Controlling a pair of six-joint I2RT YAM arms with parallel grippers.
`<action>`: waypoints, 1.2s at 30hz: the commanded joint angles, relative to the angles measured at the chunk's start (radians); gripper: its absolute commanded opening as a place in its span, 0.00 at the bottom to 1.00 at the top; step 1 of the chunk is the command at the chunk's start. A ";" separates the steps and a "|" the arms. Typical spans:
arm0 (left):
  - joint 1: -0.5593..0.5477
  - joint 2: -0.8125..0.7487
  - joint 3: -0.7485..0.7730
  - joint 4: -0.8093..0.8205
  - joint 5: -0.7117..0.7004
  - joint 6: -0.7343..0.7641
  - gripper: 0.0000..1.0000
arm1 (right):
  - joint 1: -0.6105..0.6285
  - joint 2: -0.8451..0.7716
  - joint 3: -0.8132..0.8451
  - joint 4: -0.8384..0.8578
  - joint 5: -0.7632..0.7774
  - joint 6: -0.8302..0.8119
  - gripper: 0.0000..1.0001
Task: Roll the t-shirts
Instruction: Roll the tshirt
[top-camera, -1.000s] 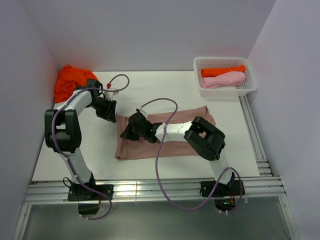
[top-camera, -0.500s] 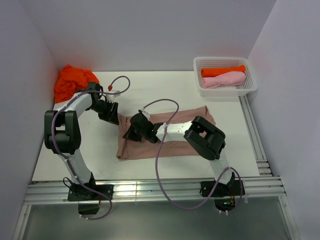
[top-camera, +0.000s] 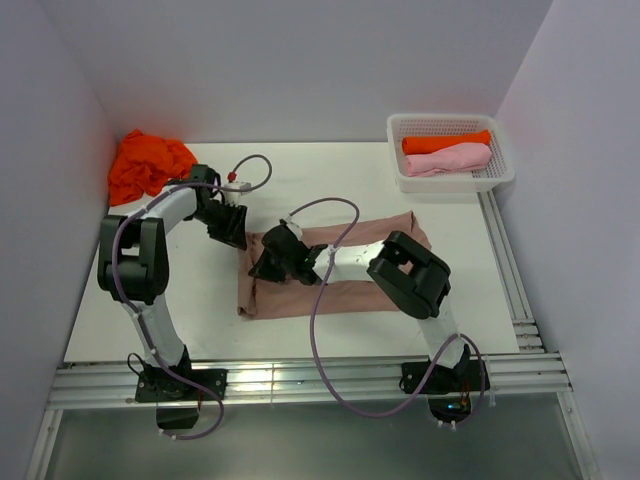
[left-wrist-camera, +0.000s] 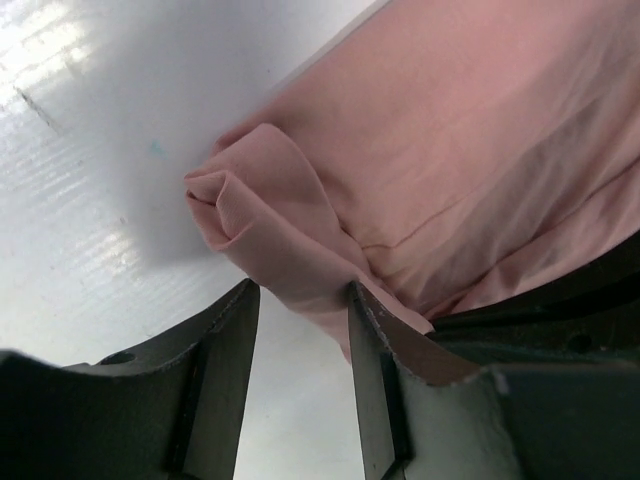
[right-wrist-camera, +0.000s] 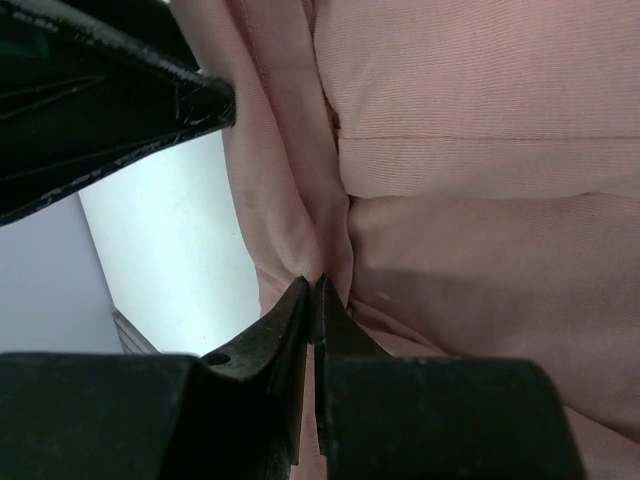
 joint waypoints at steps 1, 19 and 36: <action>-0.029 0.029 0.053 0.034 -0.055 -0.029 0.46 | -0.011 0.019 -0.001 -0.026 0.018 -0.004 0.04; -0.097 0.098 0.030 0.082 -0.232 -0.020 0.42 | 0.001 -0.001 0.088 -0.174 0.089 -0.066 0.23; -0.097 0.078 0.016 0.077 -0.229 0.011 0.41 | 0.081 -0.199 0.008 -0.191 0.178 -0.040 0.51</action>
